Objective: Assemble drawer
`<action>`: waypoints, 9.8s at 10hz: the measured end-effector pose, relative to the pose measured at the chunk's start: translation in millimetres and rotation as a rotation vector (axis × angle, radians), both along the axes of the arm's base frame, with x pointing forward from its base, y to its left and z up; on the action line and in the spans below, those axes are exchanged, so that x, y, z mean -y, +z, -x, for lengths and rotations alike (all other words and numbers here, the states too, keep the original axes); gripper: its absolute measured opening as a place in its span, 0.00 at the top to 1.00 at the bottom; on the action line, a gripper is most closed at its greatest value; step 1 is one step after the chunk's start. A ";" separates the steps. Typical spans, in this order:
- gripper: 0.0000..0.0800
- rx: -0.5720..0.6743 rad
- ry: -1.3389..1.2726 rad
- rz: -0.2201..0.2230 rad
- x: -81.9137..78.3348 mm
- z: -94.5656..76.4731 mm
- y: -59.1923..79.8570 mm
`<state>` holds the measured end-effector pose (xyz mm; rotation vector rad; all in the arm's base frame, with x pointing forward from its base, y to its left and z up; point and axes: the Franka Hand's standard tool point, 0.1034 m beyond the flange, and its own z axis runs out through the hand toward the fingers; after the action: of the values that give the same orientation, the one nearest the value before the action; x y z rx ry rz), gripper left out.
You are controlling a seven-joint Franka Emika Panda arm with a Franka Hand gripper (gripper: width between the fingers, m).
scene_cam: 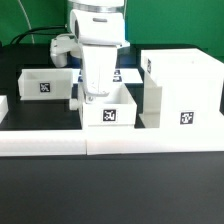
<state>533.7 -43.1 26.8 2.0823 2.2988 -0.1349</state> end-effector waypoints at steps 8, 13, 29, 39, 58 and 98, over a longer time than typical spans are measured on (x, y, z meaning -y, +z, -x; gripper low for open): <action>0.95 0.000 -0.064 -0.013 -22.0 -12.1 -1.2; 0.95 0.040 -0.066 -0.020 -23.7 -12.9 -4.6; 0.95 0.045 -0.109 -0.031 -41.7 -10.5 -10.4; 0.95 0.065 -0.146 -0.037 -44.3 -8.6 -12.7; 0.95 0.068 -0.057 -0.004 -35.7 -9.8 -12.8; 0.95 0.042 -0.091 -0.002 -38.6 -6.3 -15.0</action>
Offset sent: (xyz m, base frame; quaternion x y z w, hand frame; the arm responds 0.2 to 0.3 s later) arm 0.0185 0.0313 -0.0029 0.0167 0.0269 0.0283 0.9991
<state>540.0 -4.5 11.8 2.1698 2.1827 -0.0898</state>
